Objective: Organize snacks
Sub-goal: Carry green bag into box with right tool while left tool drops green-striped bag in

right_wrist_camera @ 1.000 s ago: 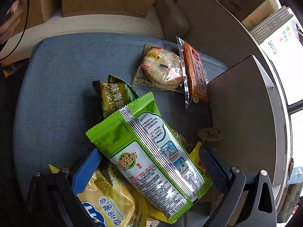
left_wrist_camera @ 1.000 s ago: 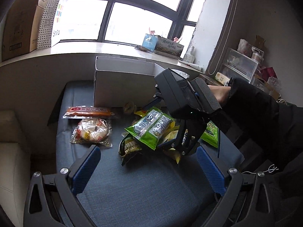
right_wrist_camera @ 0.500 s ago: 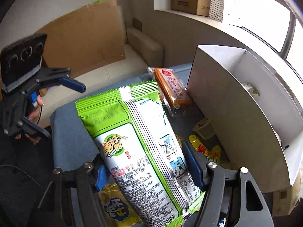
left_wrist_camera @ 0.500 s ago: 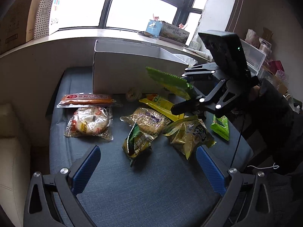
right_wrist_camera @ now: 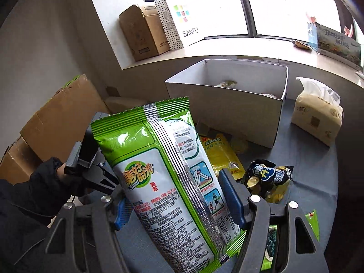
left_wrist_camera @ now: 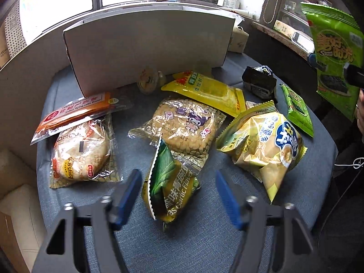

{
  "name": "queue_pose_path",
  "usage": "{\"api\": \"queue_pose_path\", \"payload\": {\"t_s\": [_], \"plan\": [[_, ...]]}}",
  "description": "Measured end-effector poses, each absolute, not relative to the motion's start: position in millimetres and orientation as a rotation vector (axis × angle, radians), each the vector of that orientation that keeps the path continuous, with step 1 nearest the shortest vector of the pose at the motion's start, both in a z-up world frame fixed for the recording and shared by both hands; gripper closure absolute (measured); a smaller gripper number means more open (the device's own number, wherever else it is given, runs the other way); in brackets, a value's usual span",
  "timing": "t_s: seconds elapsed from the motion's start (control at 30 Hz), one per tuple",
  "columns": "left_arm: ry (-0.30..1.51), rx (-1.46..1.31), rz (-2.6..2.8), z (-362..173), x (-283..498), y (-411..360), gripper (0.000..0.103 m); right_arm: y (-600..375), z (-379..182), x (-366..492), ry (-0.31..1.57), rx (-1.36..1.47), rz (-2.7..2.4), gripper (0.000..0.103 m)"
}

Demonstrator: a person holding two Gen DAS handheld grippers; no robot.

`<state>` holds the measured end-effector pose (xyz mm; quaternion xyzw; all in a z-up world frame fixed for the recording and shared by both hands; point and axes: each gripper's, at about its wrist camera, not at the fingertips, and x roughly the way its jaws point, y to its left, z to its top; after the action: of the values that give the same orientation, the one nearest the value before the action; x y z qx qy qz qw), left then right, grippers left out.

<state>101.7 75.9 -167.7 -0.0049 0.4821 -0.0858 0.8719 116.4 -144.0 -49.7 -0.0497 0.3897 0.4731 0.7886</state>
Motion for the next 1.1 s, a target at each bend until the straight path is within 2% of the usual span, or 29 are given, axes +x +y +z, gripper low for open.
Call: {"api": "queue_pose_path", "payload": {"t_s": [0.23,0.47,0.6,0.73,1.0,1.03,1.1], "plan": [[0.934,-0.027,-0.163,-143,72,80,0.054,-162,-61,124,0.869,0.014,0.969,0.03],[0.666,-0.173,-0.149,-58,63,108,0.054,-153,-41,162,0.831,0.144,0.873,0.03],[0.551,-0.205,-0.126,-14,112,121,0.054,-132,-24,205,0.808,0.223,0.816,0.03],[0.53,-0.196,-0.111,10,176,132,0.054,-112,-6,254,0.792,0.308,0.762,0.03],[0.64,-0.233,-0.075,-5,283,142,0.052,-81,-5,343,0.846,0.407,0.675,0.029],[0.654,-0.237,-0.069,-11,290,140,0.051,-79,-9,349,0.859,0.404,0.662,0.027],[0.7,-0.261,-0.065,-21,301,139,0.03,-75,-17,360,0.894,0.392,0.658,0.015]]}}
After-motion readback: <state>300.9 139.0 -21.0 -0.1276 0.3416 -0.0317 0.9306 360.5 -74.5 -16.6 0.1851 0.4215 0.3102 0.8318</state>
